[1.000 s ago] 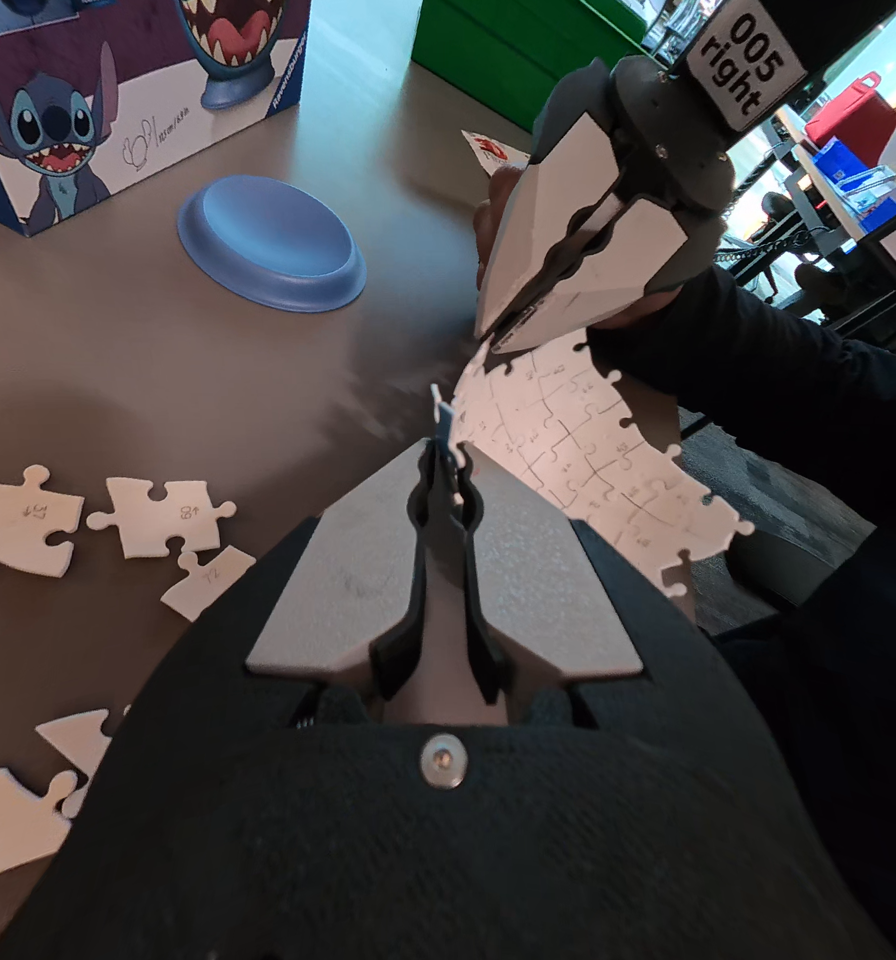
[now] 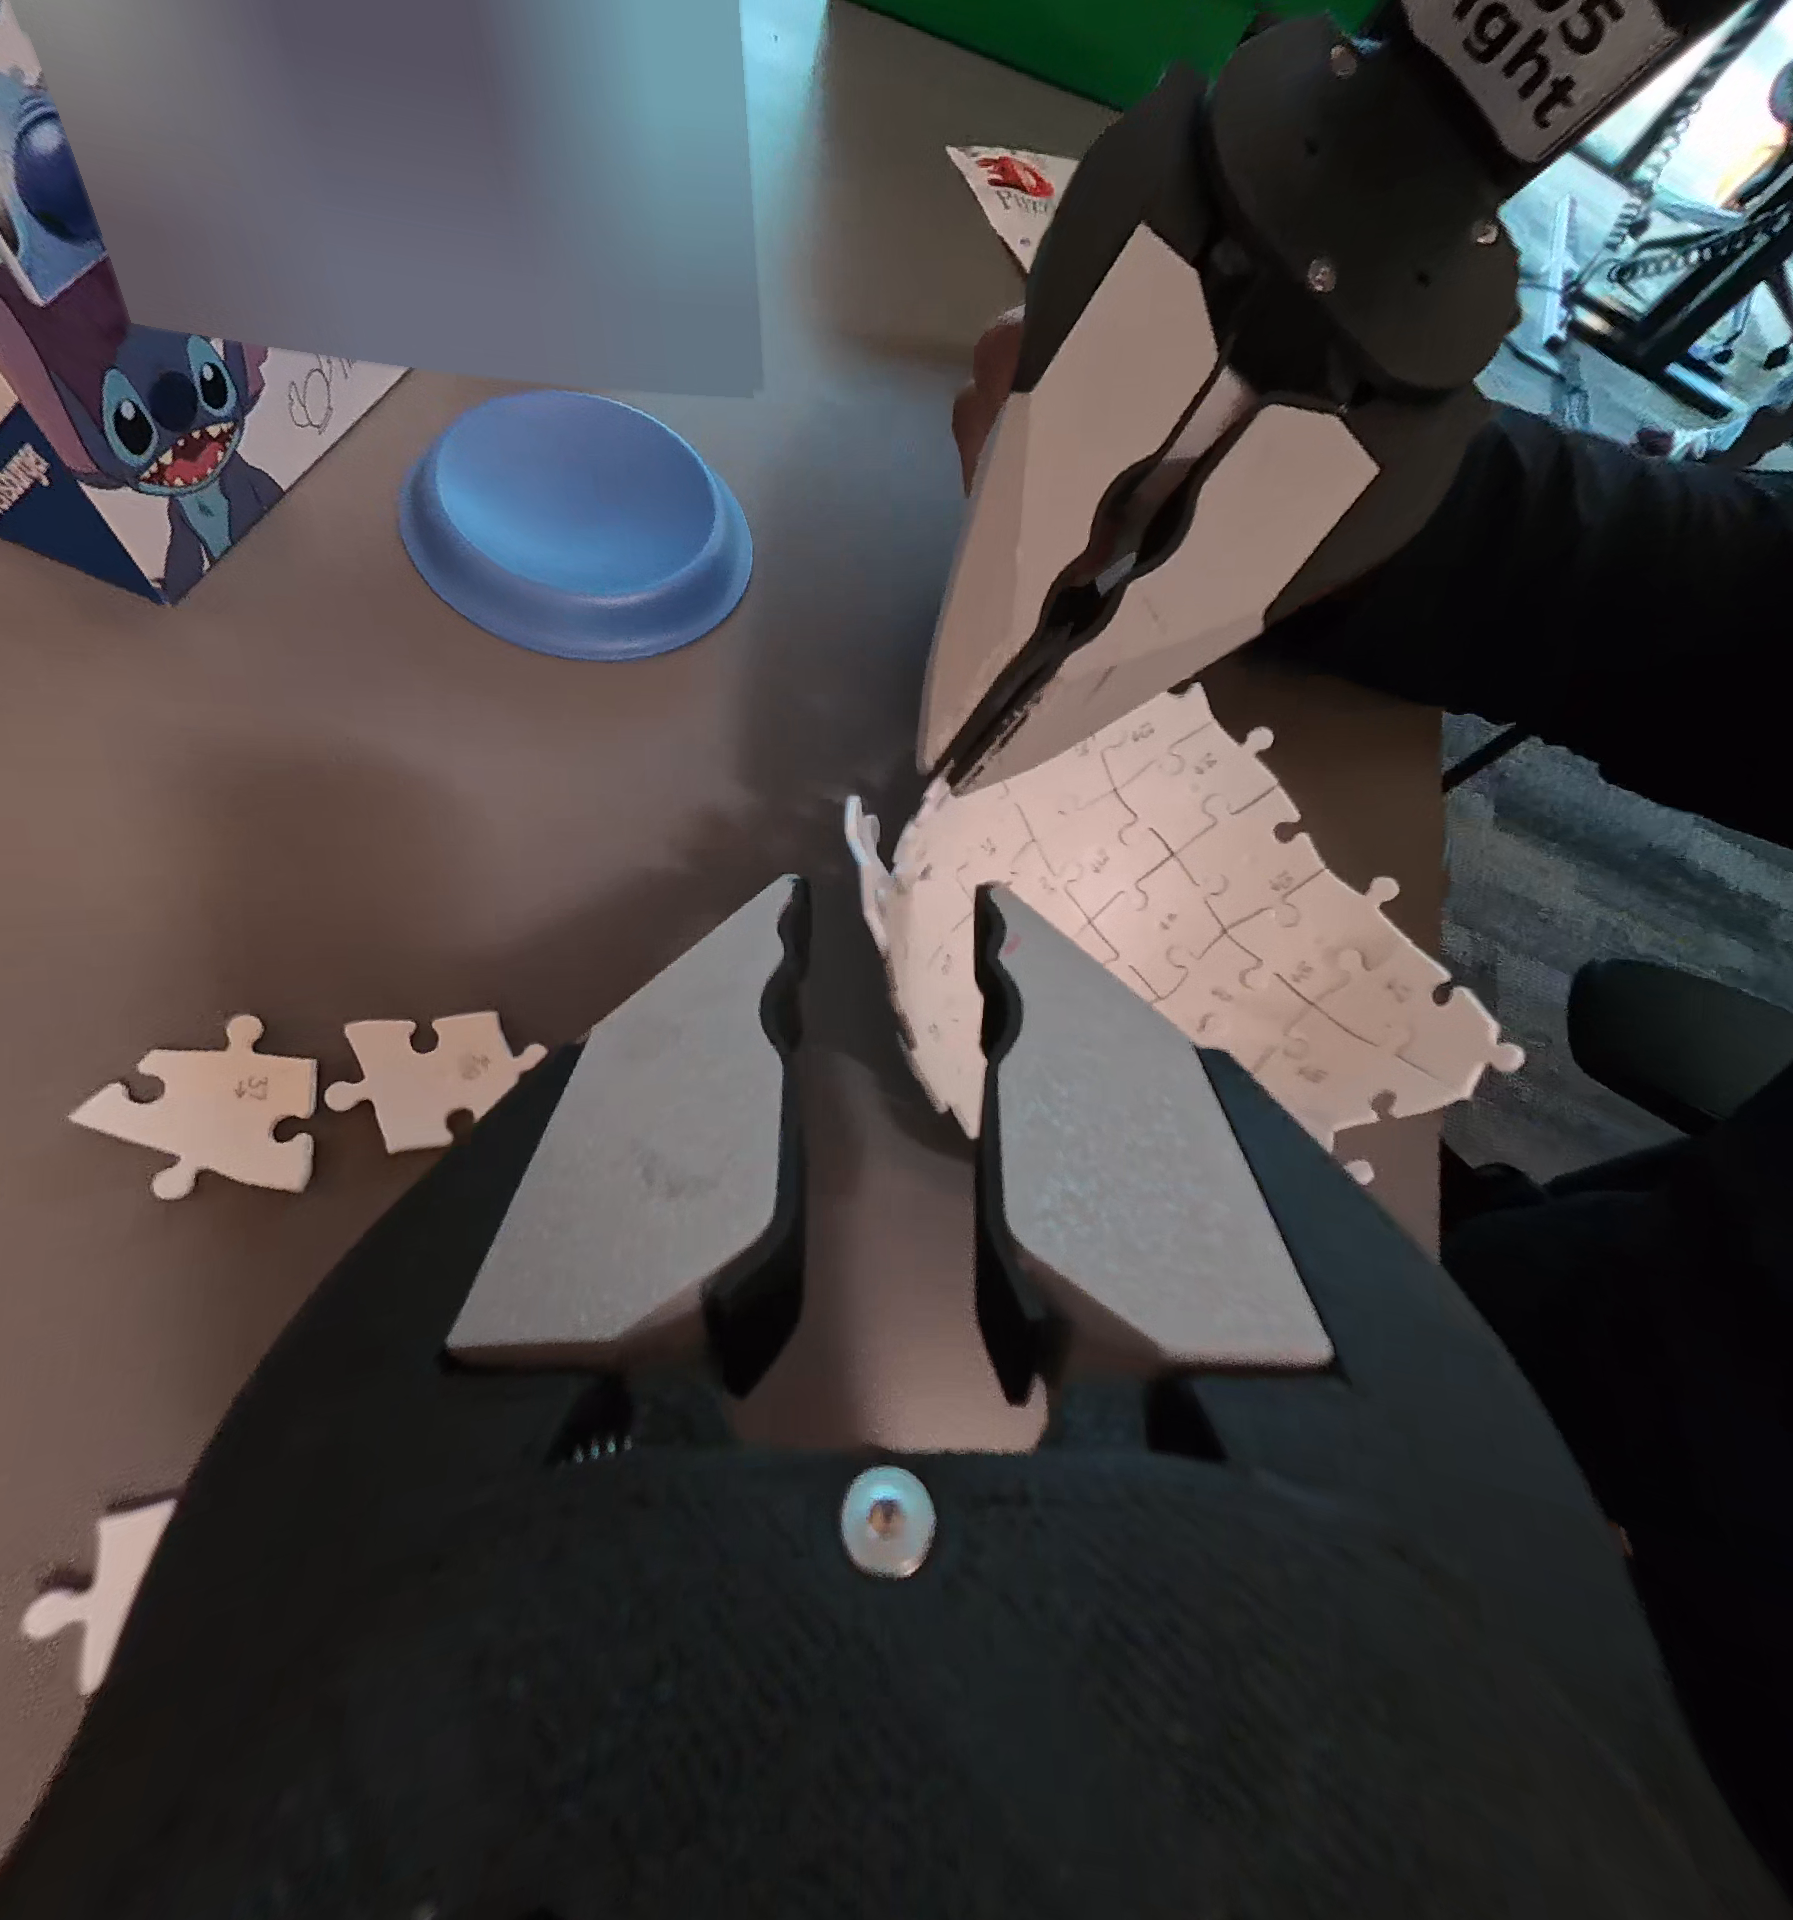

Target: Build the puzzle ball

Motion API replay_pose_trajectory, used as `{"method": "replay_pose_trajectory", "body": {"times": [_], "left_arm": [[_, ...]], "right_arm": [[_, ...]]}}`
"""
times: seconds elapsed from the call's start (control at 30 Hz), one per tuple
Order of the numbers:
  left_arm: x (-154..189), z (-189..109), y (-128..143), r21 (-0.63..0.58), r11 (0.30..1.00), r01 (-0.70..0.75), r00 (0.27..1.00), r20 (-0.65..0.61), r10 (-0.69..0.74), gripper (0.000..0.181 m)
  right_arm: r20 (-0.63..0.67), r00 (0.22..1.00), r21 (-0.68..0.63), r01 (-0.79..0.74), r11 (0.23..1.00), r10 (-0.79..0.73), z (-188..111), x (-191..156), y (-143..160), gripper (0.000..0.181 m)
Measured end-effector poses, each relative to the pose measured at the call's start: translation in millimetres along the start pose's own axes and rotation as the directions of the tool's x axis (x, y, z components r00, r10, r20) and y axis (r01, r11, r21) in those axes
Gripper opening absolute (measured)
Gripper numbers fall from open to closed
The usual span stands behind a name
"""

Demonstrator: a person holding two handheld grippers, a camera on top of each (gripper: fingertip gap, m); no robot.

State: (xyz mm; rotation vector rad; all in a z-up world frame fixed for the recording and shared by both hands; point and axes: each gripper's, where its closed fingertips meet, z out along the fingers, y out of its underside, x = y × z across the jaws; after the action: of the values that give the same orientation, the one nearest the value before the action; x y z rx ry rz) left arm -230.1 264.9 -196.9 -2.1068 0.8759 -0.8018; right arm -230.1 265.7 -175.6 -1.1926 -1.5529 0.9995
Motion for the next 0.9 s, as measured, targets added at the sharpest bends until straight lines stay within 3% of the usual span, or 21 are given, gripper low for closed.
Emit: {"method": "replay_pose_trajectory", "body": {"times": [0.27,0.53,0.9], "left_arm": [[-6,3,3,-0.220,0.974,-0.049,0.998,-0.060,0.036,0.030],[1,12,9,-0.356,0.932,-0.071,0.993,-0.117,0.031,0.027],[2,22,11,-0.393,0.911,-0.126,0.988,-0.130,0.080,0.014]], "right_arm": [[0.005,1.000,0.003,-0.003,1.000,0.003,0,0,0,0.000],[0.006,1.000,0.005,-0.012,1.000,0.012,-1,1,0,0.000],[0.004,1.000,0.010,-0.012,1.000,0.012,-1,1,-1,0.000]]}}
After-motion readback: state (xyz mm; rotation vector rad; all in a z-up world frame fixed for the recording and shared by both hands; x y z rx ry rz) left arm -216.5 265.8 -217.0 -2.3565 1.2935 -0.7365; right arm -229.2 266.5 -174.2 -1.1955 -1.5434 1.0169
